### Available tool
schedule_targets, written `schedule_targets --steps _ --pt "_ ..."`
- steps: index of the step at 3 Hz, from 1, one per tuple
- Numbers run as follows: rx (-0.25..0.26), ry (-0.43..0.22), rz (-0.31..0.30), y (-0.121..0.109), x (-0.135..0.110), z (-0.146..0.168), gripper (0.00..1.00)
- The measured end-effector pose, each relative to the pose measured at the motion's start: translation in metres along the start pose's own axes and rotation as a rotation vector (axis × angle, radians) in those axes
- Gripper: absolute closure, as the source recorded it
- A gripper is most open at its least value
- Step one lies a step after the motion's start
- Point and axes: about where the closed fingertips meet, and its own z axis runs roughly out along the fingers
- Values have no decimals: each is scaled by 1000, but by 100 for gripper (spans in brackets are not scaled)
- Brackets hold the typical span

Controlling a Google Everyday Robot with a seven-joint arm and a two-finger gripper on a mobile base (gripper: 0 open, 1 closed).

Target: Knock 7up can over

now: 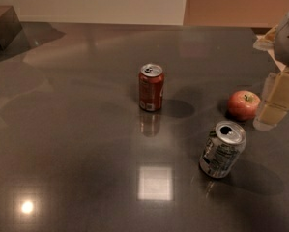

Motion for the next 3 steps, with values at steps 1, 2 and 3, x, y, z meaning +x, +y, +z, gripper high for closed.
schedule_targets --steps 1,2,3 --pt "0 0 0 0 0 0 0" --pt "-9 -14 -3 1 0 -1 0" --pt "-42 -74 -1 17 0 -3 0"
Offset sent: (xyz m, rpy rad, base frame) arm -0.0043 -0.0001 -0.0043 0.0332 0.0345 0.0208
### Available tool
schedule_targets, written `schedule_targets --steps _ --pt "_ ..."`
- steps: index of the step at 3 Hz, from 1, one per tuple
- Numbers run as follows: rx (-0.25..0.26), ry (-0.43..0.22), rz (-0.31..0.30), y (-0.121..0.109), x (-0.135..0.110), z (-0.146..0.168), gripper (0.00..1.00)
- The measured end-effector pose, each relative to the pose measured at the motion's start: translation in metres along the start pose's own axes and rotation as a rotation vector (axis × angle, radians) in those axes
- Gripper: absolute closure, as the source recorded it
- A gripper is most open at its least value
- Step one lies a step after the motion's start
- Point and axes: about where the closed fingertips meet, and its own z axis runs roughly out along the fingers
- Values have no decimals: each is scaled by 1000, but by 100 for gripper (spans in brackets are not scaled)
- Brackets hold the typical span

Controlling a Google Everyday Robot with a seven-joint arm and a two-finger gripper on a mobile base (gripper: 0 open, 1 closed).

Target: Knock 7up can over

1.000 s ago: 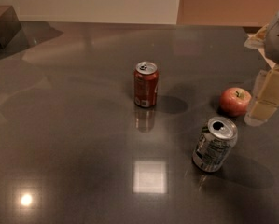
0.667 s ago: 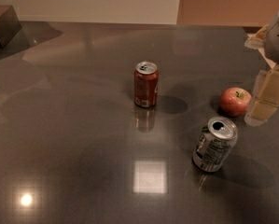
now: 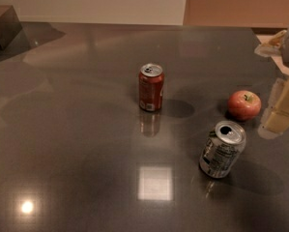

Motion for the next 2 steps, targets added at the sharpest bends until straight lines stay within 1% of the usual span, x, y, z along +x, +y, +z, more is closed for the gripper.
schedule_targets --steps 1,2 --pt "-42 -76 -12 24 -2 3 0" --pt "-70 -152 -33 48 -6 15 0"
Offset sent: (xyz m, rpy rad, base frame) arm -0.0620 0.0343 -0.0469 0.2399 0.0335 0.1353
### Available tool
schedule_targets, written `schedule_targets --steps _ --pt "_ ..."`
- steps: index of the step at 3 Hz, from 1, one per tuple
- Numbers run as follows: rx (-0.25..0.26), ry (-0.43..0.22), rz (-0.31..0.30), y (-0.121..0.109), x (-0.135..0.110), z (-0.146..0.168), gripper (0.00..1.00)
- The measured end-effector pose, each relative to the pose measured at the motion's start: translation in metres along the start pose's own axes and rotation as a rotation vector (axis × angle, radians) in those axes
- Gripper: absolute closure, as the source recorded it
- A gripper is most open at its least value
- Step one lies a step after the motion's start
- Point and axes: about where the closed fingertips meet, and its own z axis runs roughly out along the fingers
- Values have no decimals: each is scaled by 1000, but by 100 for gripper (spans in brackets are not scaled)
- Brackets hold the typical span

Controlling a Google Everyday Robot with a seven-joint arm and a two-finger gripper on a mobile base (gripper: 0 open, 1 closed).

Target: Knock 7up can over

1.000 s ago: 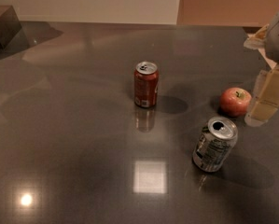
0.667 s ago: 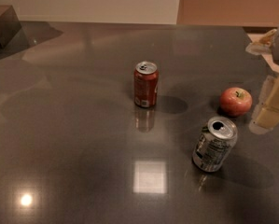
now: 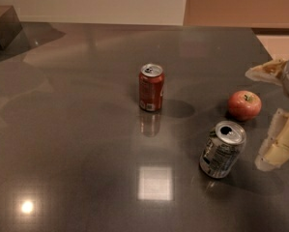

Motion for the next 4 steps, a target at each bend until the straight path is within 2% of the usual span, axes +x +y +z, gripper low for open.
schedule_targets --steps 2,4 --pt "-29 -79 -15 21 3 35 0" --pt "-41 -126 -6 30 7 53 0"
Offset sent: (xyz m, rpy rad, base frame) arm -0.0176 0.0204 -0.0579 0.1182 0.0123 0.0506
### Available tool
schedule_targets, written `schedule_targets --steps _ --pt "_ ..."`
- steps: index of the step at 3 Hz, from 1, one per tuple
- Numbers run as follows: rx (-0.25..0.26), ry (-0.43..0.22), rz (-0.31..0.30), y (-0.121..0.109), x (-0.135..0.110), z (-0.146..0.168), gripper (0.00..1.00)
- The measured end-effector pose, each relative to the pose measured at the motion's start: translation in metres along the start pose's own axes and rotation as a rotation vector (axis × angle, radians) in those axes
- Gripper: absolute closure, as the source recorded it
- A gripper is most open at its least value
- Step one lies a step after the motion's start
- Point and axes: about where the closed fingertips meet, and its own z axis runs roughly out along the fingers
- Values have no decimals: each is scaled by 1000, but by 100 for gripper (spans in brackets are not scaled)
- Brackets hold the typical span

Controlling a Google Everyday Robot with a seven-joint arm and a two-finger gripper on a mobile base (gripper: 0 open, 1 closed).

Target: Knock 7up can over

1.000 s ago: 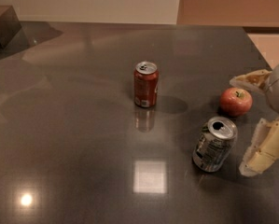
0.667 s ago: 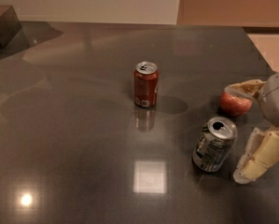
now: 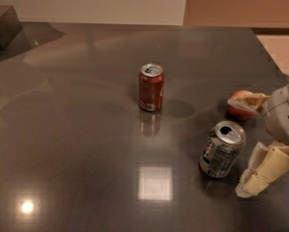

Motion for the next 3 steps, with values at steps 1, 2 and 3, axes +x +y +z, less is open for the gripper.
schedule_targets --steps 1,2,3 --pt "4 -39 24 0 4 6 0" --pt "5 -83 48 -1 5 11 18" --pt "3 -109 64 -1 3 12 41"
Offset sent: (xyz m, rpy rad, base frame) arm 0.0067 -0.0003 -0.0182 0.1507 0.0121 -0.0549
